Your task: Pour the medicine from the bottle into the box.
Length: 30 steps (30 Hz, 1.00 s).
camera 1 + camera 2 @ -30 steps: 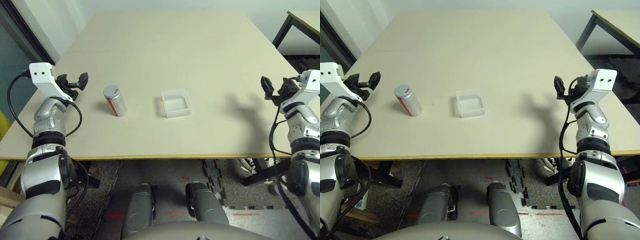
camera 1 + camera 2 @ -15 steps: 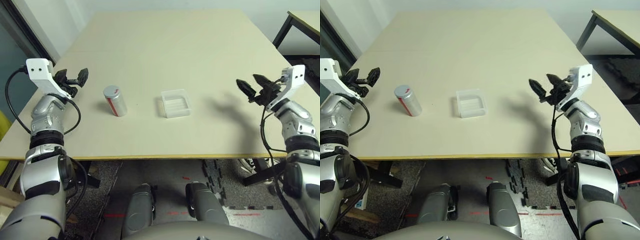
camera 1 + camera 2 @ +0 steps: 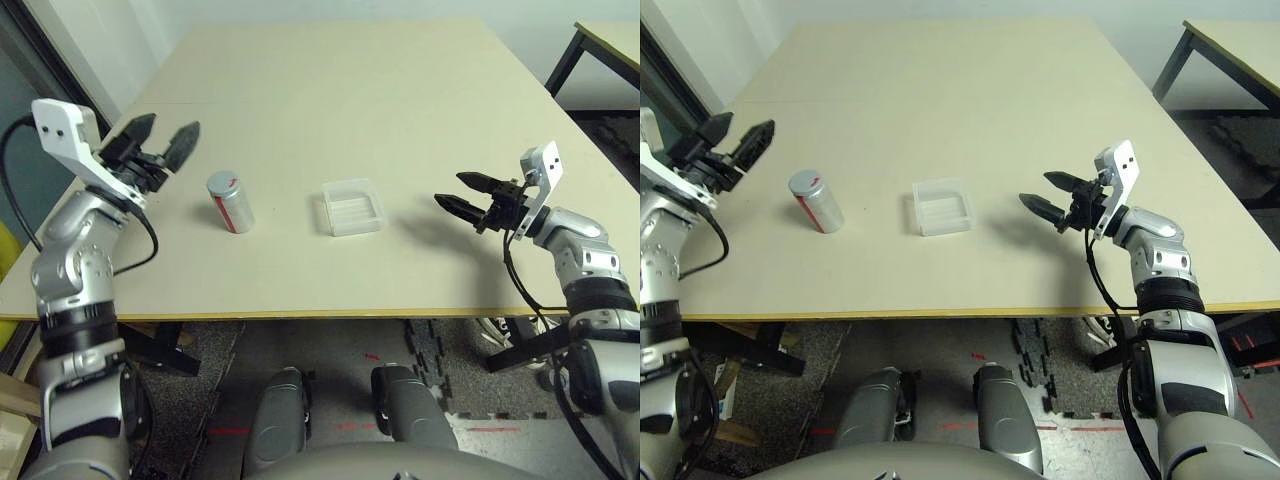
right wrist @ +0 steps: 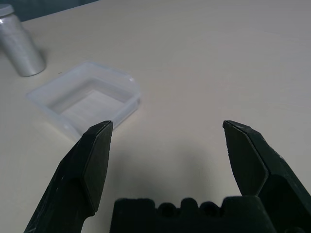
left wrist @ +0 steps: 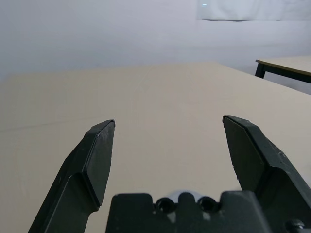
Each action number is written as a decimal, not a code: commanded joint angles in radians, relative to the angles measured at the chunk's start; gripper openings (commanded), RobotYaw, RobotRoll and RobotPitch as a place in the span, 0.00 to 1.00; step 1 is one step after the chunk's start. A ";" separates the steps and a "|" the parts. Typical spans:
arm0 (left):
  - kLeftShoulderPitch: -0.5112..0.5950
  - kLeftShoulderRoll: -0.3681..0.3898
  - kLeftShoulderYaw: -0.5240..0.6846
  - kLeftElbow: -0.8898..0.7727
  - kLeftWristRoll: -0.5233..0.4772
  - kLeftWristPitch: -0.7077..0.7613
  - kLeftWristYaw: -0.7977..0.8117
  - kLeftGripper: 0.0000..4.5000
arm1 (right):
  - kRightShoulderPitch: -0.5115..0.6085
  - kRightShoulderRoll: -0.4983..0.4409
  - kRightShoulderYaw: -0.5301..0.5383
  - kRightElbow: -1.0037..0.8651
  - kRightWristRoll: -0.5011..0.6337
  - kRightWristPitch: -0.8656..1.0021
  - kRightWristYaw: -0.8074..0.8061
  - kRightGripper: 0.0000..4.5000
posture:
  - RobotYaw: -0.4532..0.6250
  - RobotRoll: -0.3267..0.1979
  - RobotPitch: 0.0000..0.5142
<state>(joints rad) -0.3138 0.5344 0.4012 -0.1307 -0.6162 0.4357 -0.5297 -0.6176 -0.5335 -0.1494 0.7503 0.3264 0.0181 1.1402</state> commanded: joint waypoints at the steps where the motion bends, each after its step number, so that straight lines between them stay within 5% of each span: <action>1: 0.081 -0.015 0.016 -0.116 -0.058 0.076 0.038 0.99 | -0.016 0.002 0.016 0.007 -0.003 -0.006 0.051 1.00 | 0.35 0.62 0.19; 16: 0.386 -0.077 -0.003 -0.237 -0.024 -0.002 0.021 0.99 | -0.012 0.005 0.057 -0.016 -0.017 -0.029 0.159 1.00 | 0.36 0.62 0.20; 30: 0.284 -0.059 -0.076 0.119 0.143 -0.239 -0.110 0.99 | 0.004 0.037 0.003 -0.100 0.066 0.066 0.102 1.00 | 0.32 0.62 0.21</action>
<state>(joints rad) -0.0204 0.4728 0.3488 -0.0428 -0.4971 0.2209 -0.6153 -0.6201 -0.4972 -0.1330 0.6793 0.3767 0.0673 1.2507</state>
